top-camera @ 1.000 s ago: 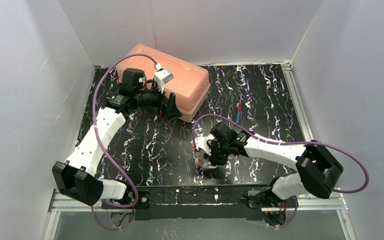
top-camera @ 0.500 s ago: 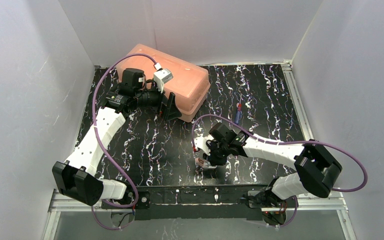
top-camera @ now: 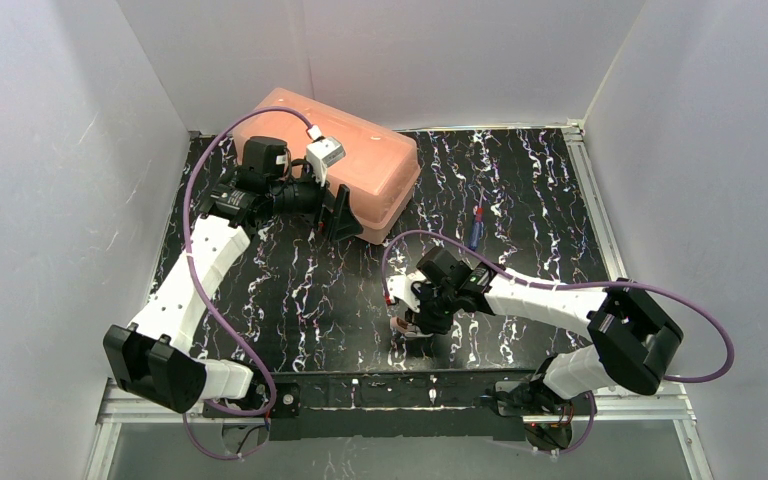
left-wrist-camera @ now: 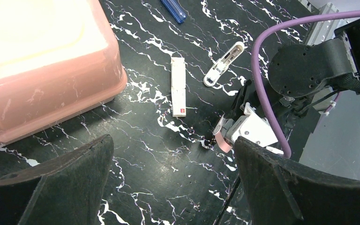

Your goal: Load the staples into the stapler

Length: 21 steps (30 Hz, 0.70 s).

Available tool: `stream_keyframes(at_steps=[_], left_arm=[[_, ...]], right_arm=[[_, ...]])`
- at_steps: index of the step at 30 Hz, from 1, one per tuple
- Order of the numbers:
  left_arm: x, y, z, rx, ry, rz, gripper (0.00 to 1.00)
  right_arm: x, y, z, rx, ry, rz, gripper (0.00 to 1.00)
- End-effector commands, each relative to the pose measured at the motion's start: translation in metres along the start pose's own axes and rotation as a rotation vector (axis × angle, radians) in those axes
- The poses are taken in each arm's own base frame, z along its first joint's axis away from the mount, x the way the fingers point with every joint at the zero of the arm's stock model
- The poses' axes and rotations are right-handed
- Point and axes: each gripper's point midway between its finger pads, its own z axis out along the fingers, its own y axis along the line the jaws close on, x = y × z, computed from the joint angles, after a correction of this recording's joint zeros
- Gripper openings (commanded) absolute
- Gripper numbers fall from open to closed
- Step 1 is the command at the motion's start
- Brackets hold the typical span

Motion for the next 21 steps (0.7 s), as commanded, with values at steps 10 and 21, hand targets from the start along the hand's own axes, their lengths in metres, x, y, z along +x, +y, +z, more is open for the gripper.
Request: stream_keyframes(at_steps=[10, 21], left_arm=[[0.000, -0.008, -0.010, 0.008, -0.022, 0.028, 0.99], [-0.002, -0.007, -0.009, 0.007, -0.022, 0.024, 0.99]], right_arm=[[-0.022, 0.000, -0.017, 0.006, -0.077, -0.072, 0.53], [-0.038, -0.005, -0.026, 0.003, -0.139, -0.047, 0.56]])
